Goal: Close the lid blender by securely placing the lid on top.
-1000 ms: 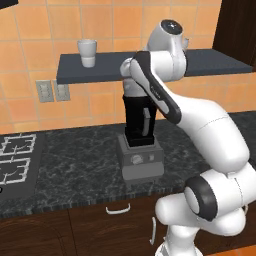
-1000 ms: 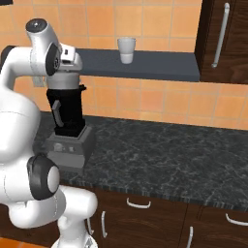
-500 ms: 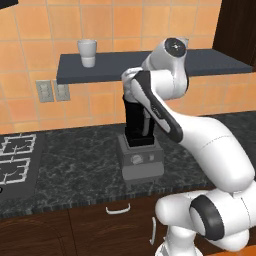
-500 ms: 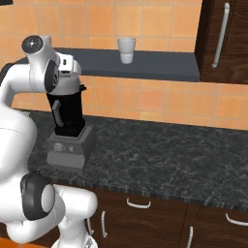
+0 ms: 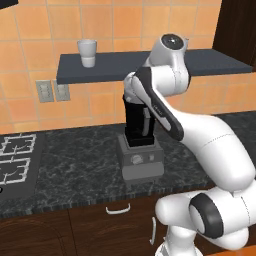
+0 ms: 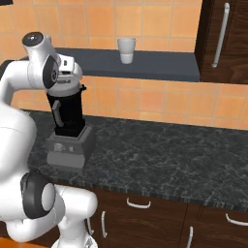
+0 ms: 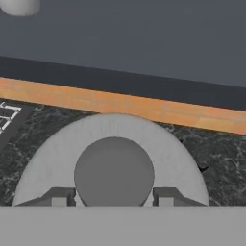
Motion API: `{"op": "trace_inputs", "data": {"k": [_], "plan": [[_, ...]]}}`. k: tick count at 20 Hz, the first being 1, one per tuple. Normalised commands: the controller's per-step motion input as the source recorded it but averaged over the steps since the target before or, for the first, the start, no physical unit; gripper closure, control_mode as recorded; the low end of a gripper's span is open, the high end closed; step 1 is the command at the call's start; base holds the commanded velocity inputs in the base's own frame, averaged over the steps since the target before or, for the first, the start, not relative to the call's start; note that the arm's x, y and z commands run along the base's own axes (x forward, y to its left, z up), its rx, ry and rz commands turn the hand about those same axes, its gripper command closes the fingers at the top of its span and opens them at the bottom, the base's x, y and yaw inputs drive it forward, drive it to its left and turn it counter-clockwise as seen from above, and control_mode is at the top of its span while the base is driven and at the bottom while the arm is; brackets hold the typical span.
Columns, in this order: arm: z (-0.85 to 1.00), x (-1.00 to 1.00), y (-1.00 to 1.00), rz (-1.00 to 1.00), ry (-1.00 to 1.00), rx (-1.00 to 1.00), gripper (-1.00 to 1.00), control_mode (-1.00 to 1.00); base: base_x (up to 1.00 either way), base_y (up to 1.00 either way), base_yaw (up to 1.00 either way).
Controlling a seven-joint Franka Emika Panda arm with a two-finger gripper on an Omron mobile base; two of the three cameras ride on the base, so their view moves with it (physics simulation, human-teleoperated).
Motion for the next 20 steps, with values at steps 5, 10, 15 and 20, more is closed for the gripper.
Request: {"op": "trace_inputs", "data": {"k": [5, 10, 15, 20], "plan": [[-0.42, 0.0, -0.17, -0.04, 0.21, -0.05, 1.0, -1.0, 0.0, 0.0, 0.0], [-0.32, -0.01, -0.07, -0.05, 0.07, -0.07, -1.0, -1.0, 0.0, 0.0, 0.0], [-0.15, -0.22, -0.22, -0.04, 0.0, -0.04, -1.0, -1.0, 0.0, 0.0, 0.0], [-0.01, -0.41, -0.32, -0.04, 0.0, -0.01, -1.0, -1.0, 0.0, 0.0, 0.0]]}}
